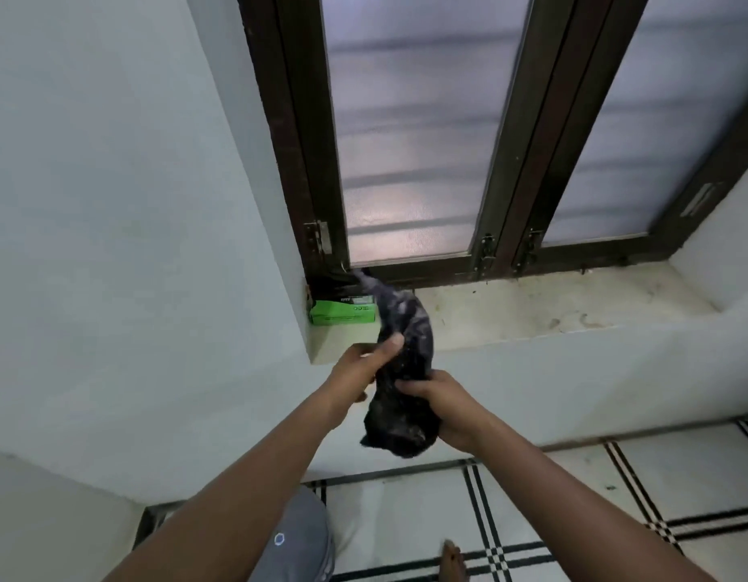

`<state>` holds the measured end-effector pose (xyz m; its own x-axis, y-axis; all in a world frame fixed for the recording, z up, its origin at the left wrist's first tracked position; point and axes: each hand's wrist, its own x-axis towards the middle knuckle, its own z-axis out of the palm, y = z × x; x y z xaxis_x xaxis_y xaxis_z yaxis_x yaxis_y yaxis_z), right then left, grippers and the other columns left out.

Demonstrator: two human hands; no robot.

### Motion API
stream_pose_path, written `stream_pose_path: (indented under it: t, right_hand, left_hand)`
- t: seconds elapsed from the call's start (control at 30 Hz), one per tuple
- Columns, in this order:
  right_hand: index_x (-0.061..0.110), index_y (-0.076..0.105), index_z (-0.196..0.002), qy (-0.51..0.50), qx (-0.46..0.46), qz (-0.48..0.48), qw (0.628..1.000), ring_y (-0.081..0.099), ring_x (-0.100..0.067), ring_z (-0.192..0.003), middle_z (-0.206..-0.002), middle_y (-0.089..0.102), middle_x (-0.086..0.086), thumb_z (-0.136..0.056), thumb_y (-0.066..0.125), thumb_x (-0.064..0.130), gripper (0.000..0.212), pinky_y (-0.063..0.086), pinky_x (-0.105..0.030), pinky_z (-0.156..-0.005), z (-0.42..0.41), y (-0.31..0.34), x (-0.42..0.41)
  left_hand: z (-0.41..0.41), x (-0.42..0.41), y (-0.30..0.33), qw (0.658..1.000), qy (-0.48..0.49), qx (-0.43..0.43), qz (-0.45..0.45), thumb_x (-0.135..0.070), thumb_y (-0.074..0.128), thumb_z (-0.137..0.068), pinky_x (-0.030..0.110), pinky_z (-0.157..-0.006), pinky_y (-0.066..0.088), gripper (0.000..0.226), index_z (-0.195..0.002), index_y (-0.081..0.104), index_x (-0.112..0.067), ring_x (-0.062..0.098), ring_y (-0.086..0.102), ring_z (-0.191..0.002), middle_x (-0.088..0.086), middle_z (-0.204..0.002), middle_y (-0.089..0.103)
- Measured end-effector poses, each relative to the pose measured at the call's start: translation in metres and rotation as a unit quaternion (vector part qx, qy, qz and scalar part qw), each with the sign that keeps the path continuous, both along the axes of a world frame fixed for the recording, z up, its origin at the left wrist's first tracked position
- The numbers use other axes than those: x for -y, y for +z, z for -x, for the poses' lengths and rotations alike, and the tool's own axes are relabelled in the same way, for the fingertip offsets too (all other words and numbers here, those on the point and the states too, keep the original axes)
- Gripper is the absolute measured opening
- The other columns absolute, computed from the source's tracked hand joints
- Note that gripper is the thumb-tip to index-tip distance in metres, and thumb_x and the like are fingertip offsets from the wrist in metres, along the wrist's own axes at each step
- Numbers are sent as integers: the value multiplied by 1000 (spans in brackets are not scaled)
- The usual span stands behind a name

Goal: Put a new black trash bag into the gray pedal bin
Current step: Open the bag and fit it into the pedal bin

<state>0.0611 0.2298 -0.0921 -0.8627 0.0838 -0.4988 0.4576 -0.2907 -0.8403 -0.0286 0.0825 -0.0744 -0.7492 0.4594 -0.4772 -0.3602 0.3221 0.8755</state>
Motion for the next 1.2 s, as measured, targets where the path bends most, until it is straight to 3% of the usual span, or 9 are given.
stream_pose_path:
  t: [0.1,0.2,0.37,0.57,0.67,0.73,0.8,0.93,1.2]
  right_hand:
    - [0,69,-123,-72,27,110,991,73,-33,-110,-117,76,-18,-100,61,18,31,58,-43,-94,-6,8,27]
    - [12,72,-120,-96,60,65,991,71,-30,-113,-119,76,-10,-91,74,34,36,57,-47,-98,-20,8,49]
    - [16,67,-120,-14,72,7,997,72,-21,-87,-101,77,-5,-95,72,21,26,58,-32,-73,-58,3,91]
    - [7,55,-104,-223,85,74,968,55,-9,-50,-63,61,-4,-96,67,7,15,46,-20,-46,-69,10,119]
    - [15,46,-109,-250,81,-109,959,63,-13,-60,-87,66,-7,-88,76,18,37,55,-27,-54,-81,7,129]
    - [24,47,-96,-211,47,-374,902,65,-20,-75,-102,60,-5,-83,78,28,34,58,-36,-71,-96,5,133]
    - [27,57,-89,-170,-21,-435,884,65,-19,-80,-103,61,-3,-85,76,31,20,56,-37,-77,-116,13,141]
    - [12,77,-105,-47,35,-20,998,76,-24,-87,-97,78,-10,-92,71,46,37,60,-40,-88,-154,39,167]
    - [10,65,-99,-139,86,215,963,66,-24,-93,-92,70,-8,-106,53,20,17,55,-41,-84,-193,35,205]
  left_hand:
    - [-13,44,-14,988,-139,67,-15,-51,86,-79,38,-90,60,58,-124,70,-18,18,74,-106,0,-115,78]
    - [-28,73,-26,997,-71,39,-1,-23,85,-85,26,-65,55,29,-103,75,-3,19,67,-72,12,-89,74]
    - [-56,96,-29,998,59,-14,8,-42,88,-79,34,-55,51,37,-70,68,-12,23,58,-54,9,-66,65]
    - [-92,123,-14,991,51,90,-87,-49,83,-82,26,-51,36,44,-98,69,-11,15,52,-57,4,-71,61]
    - [-112,139,-9,988,40,71,-129,-29,82,-87,25,-61,51,35,-111,68,-8,13,67,-69,3,-83,73]
    - [-126,145,-8,989,100,37,-107,-31,79,-90,25,-60,54,29,-108,70,-10,13,69,-69,5,-87,75]
    - [-141,150,-10,985,160,-9,-65,-37,77,-92,26,-52,51,30,-94,70,-8,16,64,-60,8,-80,72]
    - [-178,163,-8,980,179,-84,-13,-52,68,-94,47,-69,61,59,-96,68,7,27,68,-72,27,-91,74]
    - [-240,221,3,949,280,99,-103,-80,54,-87,22,-44,30,68,-96,75,-16,12,43,-44,-2,-58,58]
